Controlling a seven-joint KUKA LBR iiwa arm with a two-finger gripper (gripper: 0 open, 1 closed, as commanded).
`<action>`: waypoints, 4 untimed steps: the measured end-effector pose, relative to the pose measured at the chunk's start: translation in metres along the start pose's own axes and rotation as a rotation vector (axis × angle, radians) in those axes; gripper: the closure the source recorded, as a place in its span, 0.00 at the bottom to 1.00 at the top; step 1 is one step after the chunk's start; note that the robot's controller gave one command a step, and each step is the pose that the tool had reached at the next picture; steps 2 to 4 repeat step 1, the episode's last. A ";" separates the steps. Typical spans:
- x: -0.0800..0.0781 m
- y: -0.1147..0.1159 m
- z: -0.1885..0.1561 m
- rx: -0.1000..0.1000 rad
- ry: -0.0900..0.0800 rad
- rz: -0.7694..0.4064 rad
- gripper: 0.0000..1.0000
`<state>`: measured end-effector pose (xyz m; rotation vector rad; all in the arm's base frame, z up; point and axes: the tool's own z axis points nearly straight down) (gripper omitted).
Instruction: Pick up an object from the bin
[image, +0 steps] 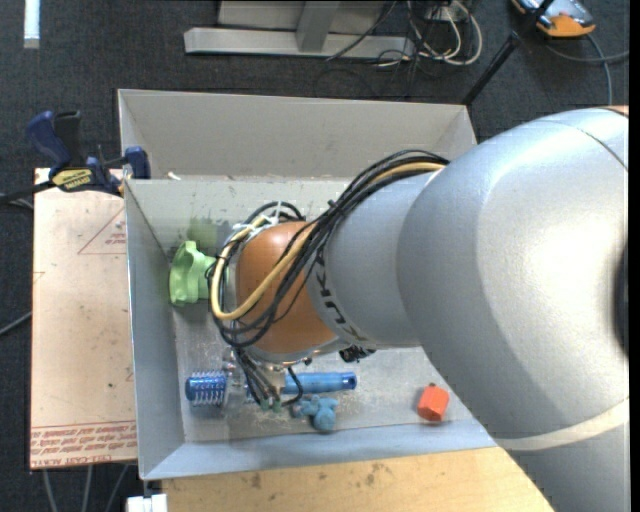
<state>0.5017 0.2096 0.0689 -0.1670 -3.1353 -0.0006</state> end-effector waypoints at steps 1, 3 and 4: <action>-0.018 0.005 -0.235 -0.005 -0.010 0.008 1.00; -0.018 0.005 -0.235 -0.005 -0.010 0.008 1.00; -0.018 0.005 -0.235 -0.005 -0.010 0.008 1.00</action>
Offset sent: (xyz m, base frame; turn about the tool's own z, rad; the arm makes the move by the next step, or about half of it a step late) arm 0.0167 0.0023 0.2316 0.0098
